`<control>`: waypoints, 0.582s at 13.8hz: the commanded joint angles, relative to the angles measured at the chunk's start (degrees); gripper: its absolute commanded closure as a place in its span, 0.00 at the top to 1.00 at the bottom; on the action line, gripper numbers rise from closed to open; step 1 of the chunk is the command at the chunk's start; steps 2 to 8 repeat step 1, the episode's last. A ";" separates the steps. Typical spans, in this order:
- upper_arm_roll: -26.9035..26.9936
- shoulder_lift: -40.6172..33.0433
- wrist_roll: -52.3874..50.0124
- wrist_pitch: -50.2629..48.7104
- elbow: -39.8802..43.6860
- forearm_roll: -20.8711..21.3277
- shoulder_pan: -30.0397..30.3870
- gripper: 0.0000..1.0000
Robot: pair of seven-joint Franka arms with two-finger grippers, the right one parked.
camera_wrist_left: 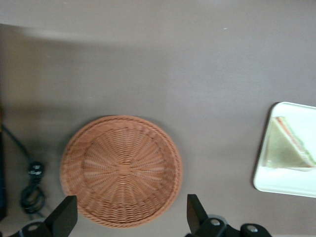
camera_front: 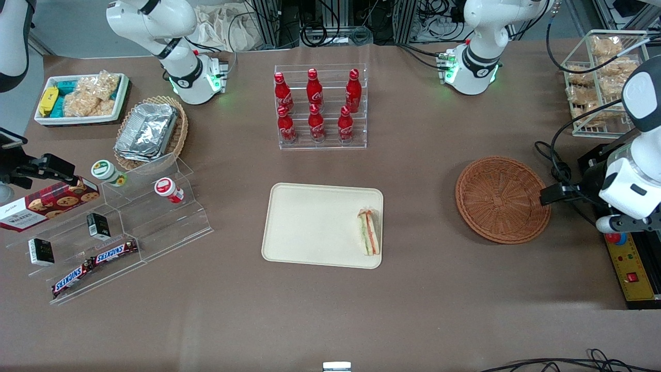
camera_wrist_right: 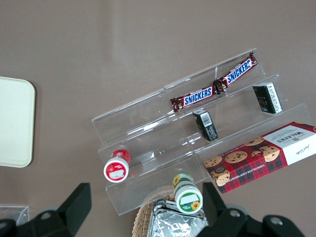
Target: Place sandwich from basket to tray
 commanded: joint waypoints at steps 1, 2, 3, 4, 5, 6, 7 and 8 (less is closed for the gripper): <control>-0.46 1.67 0.85 -1.16 2.38 -1.21 0.39 1.00; -0.46 1.67 0.85 -1.16 2.38 -1.21 0.39 1.00; -0.46 1.67 0.85 -1.16 2.38 -1.21 0.39 1.00; -0.46 1.67 0.85 -1.16 2.38 -1.21 0.39 1.00; -0.46 1.67 0.85 -1.16 2.38 -1.21 0.39 1.00; -0.46 1.67 0.85 -1.16 2.38 -1.21 0.39 1.00; -0.46 1.67 0.85 -1.16 2.38 -1.21 0.39 1.00; -0.46 1.67 0.85 -1.16 2.38 -1.21 0.39 1.00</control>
